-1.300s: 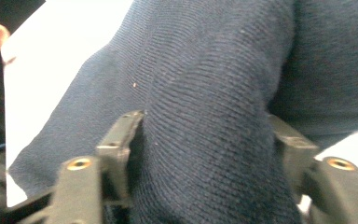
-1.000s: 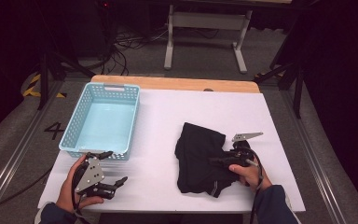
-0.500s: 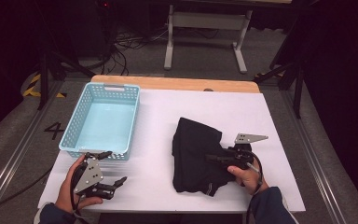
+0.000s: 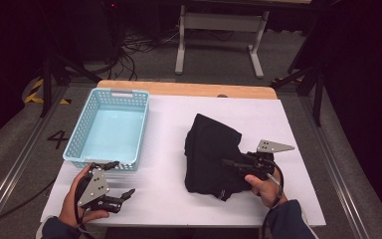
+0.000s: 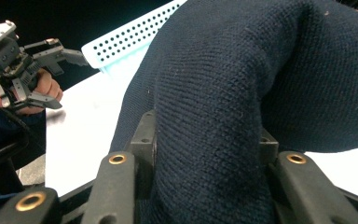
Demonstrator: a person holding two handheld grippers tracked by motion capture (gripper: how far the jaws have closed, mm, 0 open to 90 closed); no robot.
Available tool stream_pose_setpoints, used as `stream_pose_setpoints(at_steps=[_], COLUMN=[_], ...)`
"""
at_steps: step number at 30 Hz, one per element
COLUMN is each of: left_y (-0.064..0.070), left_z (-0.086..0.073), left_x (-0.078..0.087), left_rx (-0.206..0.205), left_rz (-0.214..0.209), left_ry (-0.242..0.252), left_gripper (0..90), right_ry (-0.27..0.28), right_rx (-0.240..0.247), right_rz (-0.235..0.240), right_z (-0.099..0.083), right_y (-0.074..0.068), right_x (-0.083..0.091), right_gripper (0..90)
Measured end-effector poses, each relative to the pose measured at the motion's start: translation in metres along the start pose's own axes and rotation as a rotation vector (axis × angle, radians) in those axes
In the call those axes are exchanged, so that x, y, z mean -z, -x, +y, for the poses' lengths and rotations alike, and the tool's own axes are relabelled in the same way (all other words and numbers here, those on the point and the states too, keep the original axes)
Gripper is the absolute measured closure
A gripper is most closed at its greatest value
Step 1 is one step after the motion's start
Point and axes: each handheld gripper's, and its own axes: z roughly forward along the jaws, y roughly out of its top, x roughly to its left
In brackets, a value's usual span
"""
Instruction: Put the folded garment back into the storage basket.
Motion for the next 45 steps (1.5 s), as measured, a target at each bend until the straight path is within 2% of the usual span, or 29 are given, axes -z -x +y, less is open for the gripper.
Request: stream_pose_setpoints(at_steps=[7, 15, 24, 31, 39, 45], left_y=[0.000, 0.002, 0.003, 0.005, 0.009, 0.008], left_z=[0.000, 0.000, 0.000, 0.001, 0.001, 0.000], left_x=[0.001, 0.000, 0.002, 0.002, 0.002, 0.002], left_rx=[-0.007, -0.012, -0.014, -0.017, -0.038, -0.030], left_rz=[-0.001, -0.006, -0.007, -0.024, -0.041, -0.047], left_ry=[0.000, -0.001, 0.005, 0.011, 0.013, 0.014], left_gripper=[7.5, 7.2, 7.1, 7.3, 6.9, 6.6], right_ry=[0.021, 0.051, 0.083, 0.108, 0.124, 0.147], right_rx=[0.027, 0.056, 0.054, 0.058, 0.056, 0.070], right_rz=[-0.031, -0.037, -0.030, -0.030, -0.041, -0.052], right_z=[0.007, 0.021, 0.033, 0.044, 0.059, 0.072], right_y=[-0.005, -0.012, -0.015, -0.021, -0.028, -0.036], right_x=[0.002, -0.002, -0.014, -0.023, -0.036, -0.045], right_gripper=[57.7, 57.6, 57.6, 57.5, 57.4, 57.3])
